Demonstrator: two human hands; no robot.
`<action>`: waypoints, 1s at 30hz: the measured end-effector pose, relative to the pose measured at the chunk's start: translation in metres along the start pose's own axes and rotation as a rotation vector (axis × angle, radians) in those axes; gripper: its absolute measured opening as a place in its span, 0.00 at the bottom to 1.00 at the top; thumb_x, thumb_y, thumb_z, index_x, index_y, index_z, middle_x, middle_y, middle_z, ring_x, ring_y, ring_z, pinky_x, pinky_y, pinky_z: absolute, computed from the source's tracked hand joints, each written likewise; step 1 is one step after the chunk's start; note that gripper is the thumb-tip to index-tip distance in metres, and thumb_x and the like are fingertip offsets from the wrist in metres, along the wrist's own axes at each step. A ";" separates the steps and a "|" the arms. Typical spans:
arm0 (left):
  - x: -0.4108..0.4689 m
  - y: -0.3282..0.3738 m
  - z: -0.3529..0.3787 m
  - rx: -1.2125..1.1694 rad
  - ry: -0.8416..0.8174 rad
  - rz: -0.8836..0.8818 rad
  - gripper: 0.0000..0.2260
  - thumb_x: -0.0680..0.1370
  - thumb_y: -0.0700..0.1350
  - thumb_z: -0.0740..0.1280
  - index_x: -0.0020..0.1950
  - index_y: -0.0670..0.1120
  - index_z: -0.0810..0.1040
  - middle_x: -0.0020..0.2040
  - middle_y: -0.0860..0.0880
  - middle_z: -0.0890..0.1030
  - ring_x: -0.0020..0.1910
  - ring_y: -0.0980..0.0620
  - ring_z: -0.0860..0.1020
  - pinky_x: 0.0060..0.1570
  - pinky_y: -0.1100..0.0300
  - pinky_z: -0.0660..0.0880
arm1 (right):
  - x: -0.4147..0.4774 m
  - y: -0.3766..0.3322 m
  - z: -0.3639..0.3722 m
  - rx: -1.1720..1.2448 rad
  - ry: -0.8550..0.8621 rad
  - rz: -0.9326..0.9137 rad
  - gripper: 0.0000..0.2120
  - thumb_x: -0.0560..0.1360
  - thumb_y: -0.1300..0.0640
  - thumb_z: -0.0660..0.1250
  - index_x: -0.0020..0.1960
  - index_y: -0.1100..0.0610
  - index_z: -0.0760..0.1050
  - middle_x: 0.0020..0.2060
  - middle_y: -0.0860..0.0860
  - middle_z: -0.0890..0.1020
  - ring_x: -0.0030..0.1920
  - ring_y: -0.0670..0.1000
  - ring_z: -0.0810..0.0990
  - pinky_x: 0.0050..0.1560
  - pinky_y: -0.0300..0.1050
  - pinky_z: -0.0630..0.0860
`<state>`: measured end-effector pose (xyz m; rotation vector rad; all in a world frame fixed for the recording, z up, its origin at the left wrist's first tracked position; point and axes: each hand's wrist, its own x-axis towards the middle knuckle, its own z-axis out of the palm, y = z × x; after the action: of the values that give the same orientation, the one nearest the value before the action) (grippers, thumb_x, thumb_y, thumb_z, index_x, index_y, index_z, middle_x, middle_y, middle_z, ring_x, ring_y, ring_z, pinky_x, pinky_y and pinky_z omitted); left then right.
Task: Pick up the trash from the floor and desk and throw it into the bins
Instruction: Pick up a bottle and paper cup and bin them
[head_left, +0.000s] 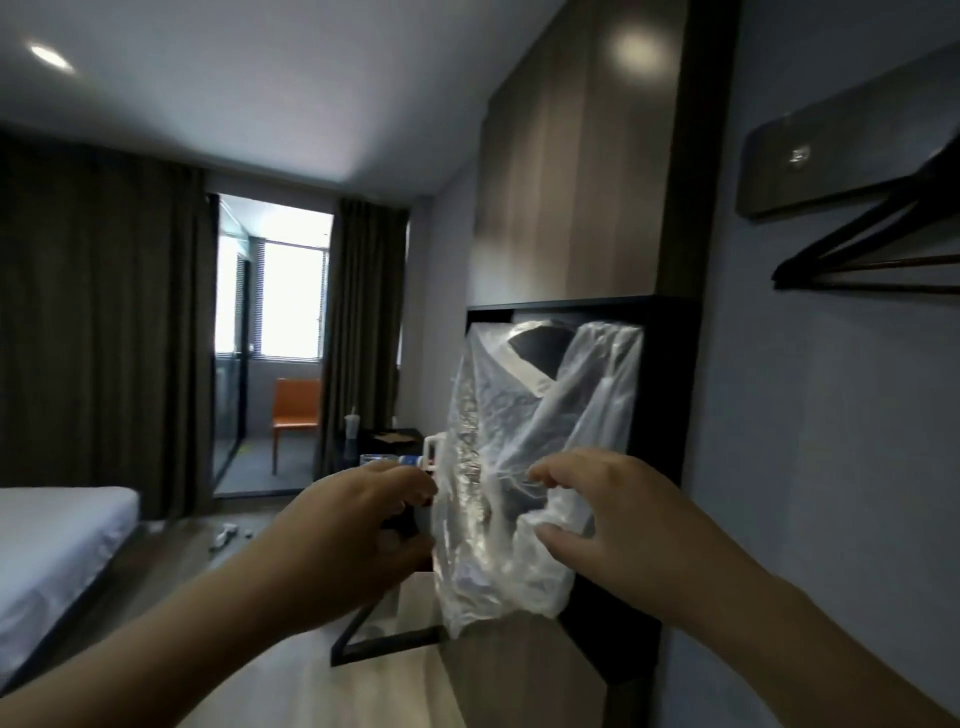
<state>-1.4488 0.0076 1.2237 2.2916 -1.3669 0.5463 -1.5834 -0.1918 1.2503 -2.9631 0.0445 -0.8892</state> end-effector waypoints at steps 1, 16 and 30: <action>-0.011 -0.020 -0.008 0.020 0.008 -0.030 0.17 0.73 0.57 0.67 0.61 0.63 0.70 0.53 0.66 0.71 0.52 0.66 0.74 0.52 0.69 0.75 | 0.014 -0.015 0.013 0.018 -0.004 -0.024 0.20 0.74 0.47 0.68 0.65 0.45 0.72 0.60 0.40 0.76 0.60 0.40 0.74 0.62 0.40 0.71; -0.113 -0.213 -0.053 0.122 0.064 -0.326 0.14 0.73 0.57 0.68 0.58 0.61 0.72 0.51 0.65 0.73 0.46 0.67 0.74 0.45 0.73 0.69 | 0.152 -0.154 0.142 0.114 -0.143 -0.308 0.20 0.74 0.45 0.66 0.64 0.45 0.72 0.57 0.40 0.76 0.56 0.42 0.75 0.57 0.40 0.72; -0.018 -0.336 -0.021 0.229 0.035 -0.416 0.15 0.75 0.55 0.68 0.60 0.56 0.75 0.54 0.59 0.77 0.50 0.62 0.75 0.51 0.66 0.74 | 0.295 -0.111 0.249 0.164 -0.159 -0.325 0.21 0.75 0.46 0.66 0.67 0.45 0.71 0.59 0.40 0.75 0.58 0.41 0.74 0.57 0.35 0.71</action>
<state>-1.1600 0.1771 1.1821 2.6359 -0.8061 0.6237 -1.1988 -0.0840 1.2105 -2.9180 -0.5034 -0.6407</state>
